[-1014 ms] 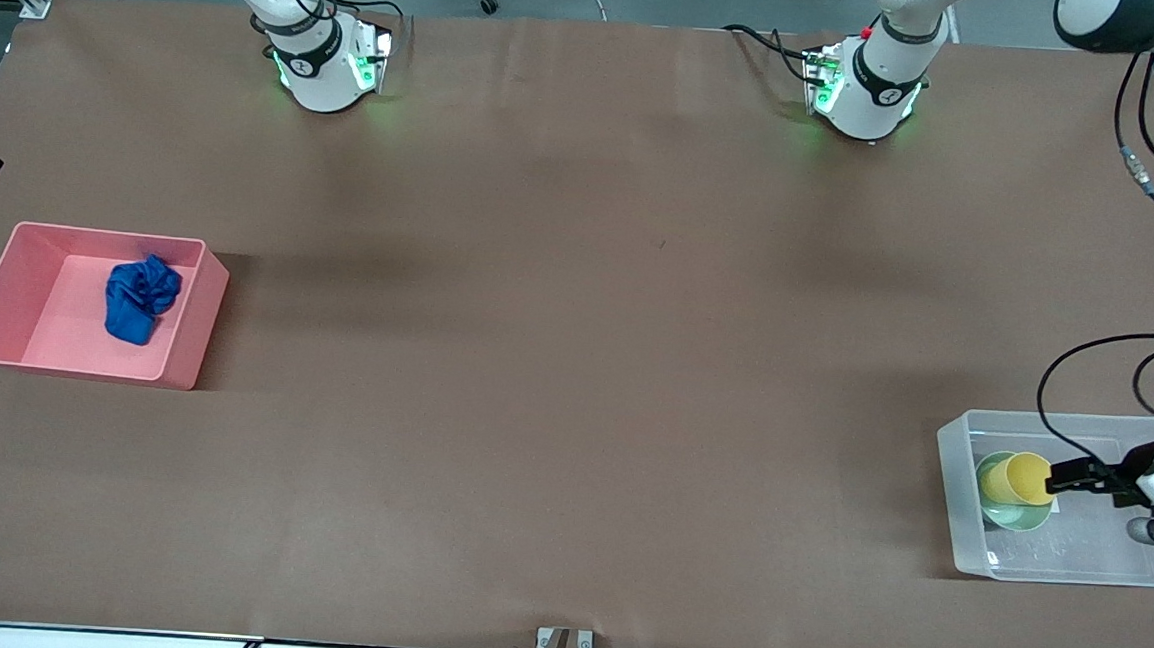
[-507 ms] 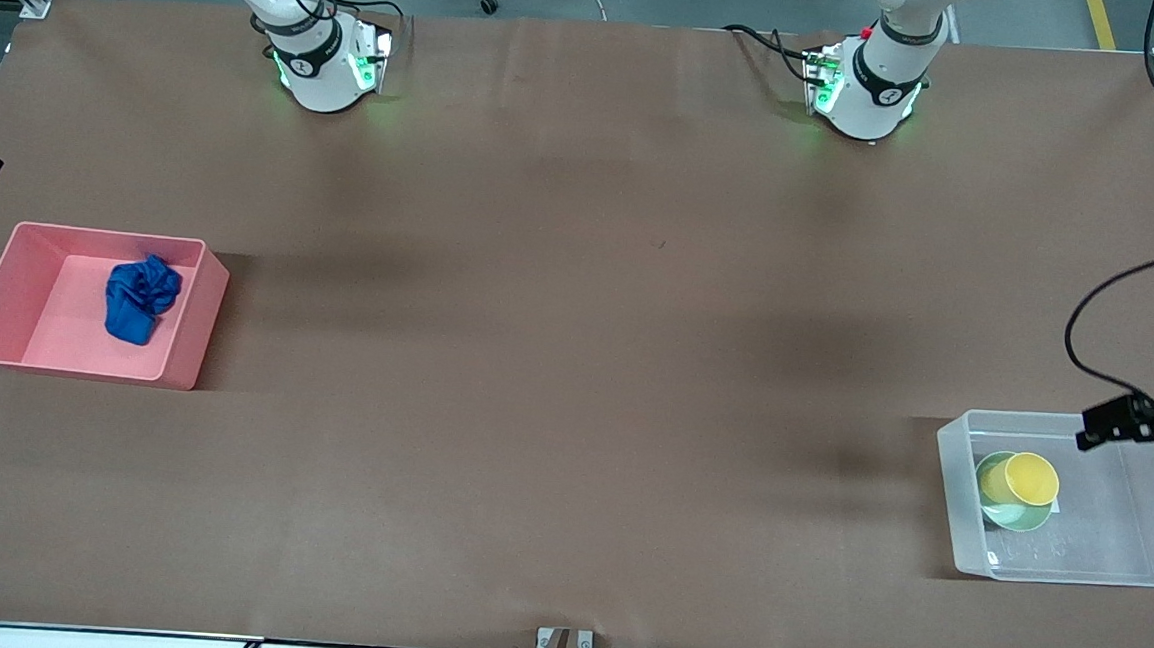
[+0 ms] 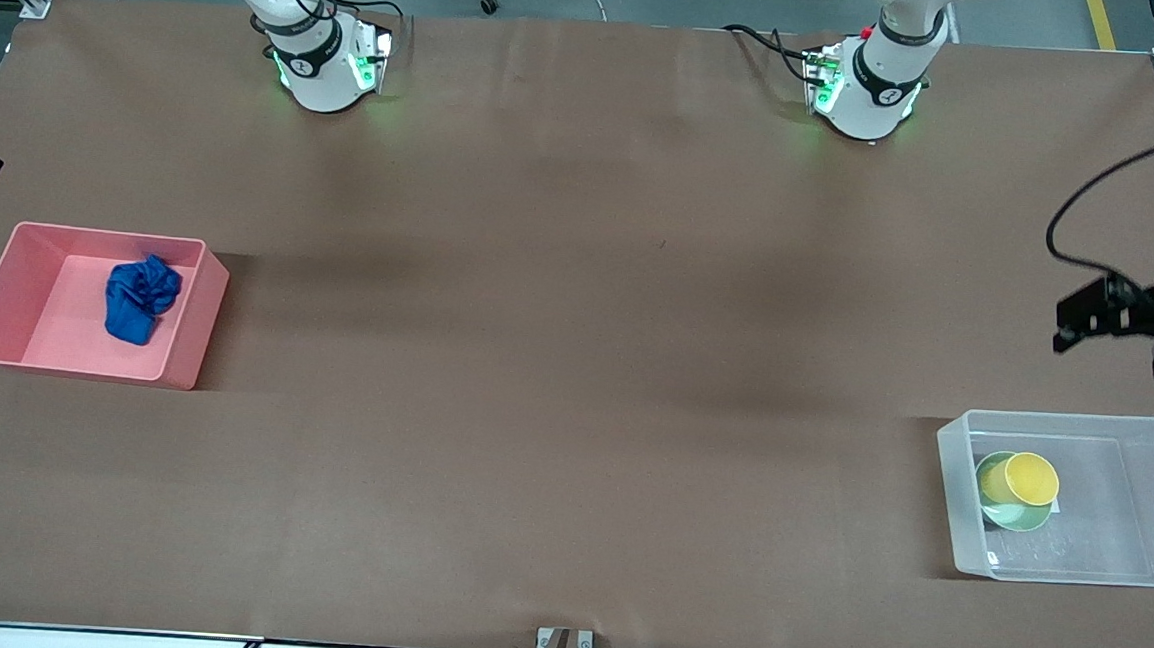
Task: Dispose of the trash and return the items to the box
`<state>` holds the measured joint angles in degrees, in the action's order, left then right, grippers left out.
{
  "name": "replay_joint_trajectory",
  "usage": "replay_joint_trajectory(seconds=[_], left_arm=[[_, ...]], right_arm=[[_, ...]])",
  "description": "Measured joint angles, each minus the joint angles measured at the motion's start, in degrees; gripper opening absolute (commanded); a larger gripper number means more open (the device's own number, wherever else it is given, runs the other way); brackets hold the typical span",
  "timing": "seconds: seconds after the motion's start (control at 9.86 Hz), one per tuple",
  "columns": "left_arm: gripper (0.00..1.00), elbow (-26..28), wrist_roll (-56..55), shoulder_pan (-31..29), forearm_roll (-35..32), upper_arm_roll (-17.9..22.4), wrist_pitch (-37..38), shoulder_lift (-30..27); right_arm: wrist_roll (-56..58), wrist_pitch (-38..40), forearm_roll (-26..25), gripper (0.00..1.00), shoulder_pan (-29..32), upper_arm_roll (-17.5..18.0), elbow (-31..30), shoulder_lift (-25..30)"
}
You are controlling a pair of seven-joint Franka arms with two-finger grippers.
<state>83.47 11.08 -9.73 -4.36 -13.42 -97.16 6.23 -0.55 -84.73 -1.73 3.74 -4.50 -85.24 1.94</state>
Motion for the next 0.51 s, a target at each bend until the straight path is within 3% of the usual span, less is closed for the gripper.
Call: replay_joint_trajectory(seconds=[0.3,0.51], left_arm=[[1.0,0.36,-1.22,7.99,2.08,9.49,6.94,-5.6],[1.0,0.85,-3.56,9.7,2.2,11.37,10.17,-8.1]], right_arm=[[0.0,0.02,0.0,1.0,0.01,-0.04,-0.01,0.0],[0.0,0.04,0.0,1.0,0.02,-0.05,-0.02,0.0]])
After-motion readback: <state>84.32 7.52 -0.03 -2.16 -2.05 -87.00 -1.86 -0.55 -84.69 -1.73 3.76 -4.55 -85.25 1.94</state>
